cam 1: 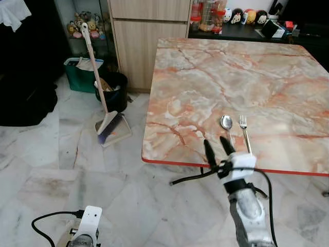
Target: Setting the table
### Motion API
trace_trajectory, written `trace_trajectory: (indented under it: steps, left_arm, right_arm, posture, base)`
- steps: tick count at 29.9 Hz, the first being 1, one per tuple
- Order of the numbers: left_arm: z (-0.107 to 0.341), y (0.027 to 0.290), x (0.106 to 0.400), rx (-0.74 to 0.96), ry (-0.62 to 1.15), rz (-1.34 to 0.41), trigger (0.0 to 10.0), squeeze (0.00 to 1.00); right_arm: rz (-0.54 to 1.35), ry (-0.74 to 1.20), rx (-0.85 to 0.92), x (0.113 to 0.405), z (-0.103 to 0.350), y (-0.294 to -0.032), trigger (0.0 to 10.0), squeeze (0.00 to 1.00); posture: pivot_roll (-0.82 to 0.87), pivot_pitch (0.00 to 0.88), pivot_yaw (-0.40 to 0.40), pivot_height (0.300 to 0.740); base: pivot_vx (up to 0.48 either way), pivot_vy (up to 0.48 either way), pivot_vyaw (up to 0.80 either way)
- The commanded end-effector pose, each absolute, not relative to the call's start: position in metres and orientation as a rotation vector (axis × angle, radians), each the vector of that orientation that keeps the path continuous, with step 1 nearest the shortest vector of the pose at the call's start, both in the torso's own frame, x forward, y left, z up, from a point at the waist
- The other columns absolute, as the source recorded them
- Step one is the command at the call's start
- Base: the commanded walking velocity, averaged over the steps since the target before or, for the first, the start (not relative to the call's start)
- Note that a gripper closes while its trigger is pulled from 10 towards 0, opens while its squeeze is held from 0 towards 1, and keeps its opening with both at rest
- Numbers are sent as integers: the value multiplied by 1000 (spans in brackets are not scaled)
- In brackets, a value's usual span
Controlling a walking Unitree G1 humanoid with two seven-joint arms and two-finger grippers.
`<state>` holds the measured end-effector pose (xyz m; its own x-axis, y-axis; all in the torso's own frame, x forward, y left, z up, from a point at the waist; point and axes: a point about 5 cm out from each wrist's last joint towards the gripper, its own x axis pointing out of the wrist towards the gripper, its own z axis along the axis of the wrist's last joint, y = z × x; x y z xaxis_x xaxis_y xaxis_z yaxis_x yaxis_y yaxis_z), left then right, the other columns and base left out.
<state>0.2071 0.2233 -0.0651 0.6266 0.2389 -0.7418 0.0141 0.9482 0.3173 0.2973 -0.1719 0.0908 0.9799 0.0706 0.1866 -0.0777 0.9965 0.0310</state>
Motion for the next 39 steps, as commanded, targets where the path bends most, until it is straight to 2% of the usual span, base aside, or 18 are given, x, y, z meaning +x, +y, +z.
trace_trajectory:
  steps: [1,5,10,19,24,30,39]
  left_arm:
    - [-66,224,204,292,889,148,10000,0]
    - [-61,223,214,272,850,157,10000,0]
    - [-56,220,222,245,820,149,10000,0]
    - [-56,217,225,230,821,140,10000,0]
    - [-57,218,222,229,829,146,10000,0]
    - [-58,219,220,228,833,143,10000,0]
    - [-59,223,217,239,834,144,10000,0]
  right_arm:
    - [-11,-158,87,301,89,-187,10000,0]
    - [-63,-121,107,320,96,-198,10000,0]
    - [-50,-126,118,337,110,-191,10000,0]
    - [-51,-45,114,351,106,-182,10000,0]
    - [-28,-43,128,352,105,-174,10000,0]
    - [-1,-38,205,352,100,-159,10000,0]
    - [16,-35,224,348,95,-150,10000,0]
  posture:
    - [8,103,-36,740]
    - [-3,100,-28,740]
    - [0,96,-27,740]
    - [3,95,-24,740]
    - [10,87,-29,740]
    - [23,67,-26,740]
    - [28,53,-21,740]
  base:
    - [0,0,0]
    - [0,0,0]
    - [0,0,0]
    - [0,0,0]
    - [0,0,0]
    - [267,0,0]
    - [332,0,0]
